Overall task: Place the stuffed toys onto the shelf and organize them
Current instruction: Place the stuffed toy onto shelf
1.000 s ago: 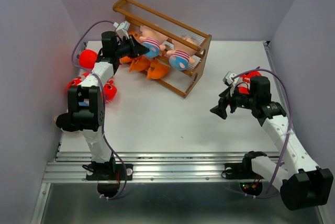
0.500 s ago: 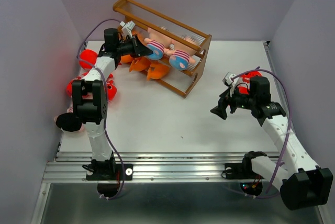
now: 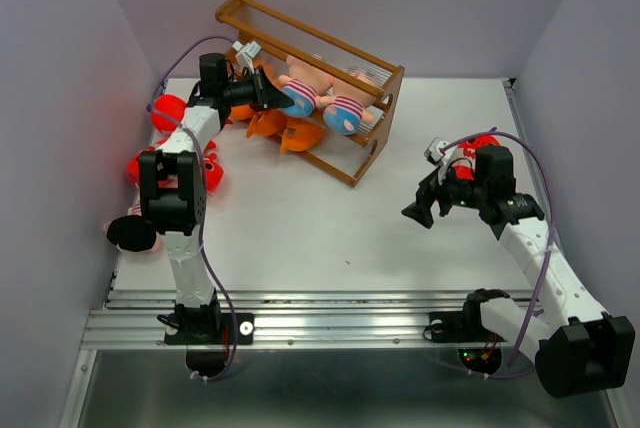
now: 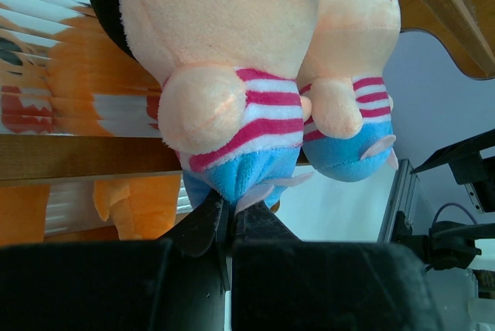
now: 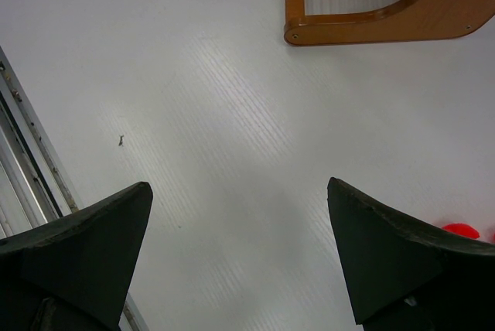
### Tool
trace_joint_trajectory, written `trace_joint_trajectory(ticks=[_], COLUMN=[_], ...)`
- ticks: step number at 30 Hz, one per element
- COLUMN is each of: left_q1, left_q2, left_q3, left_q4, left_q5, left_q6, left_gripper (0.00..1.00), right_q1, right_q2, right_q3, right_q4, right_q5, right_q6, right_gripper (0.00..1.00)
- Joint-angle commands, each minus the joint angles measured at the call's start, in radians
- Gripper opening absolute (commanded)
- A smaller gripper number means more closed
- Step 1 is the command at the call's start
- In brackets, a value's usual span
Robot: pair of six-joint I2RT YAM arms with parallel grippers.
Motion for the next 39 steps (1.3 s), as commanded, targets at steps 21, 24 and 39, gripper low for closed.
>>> trace_joint_trajectory(ticks=[21, 24, 39], left_q1=[-0.014, -0.012, 0.029], left_q2=[-0.006, -0.013, -0.124], left_q3=[0.080, 0.085, 0.001], left_q4=[-0.052, -0.075, 0.011], left_q5=[-0.047, -0.079, -0.168], left_q6=[0.028, 0.057, 0.029], left_gripper=[0.48, 0.56, 0.99], right_q1=[-0.007, -0.007, -0.007], right_q2=[0.015, 0.013, 0.015], right_q3=[-0.006, -0.006, -0.008], right_q4=[0.024, 0.024, 0.025], right_q5=[0.013, 0.011, 0.013], right_q6=[-0.020, -0.021, -0.026], right_gripper=[1.00, 1.00, 1.00])
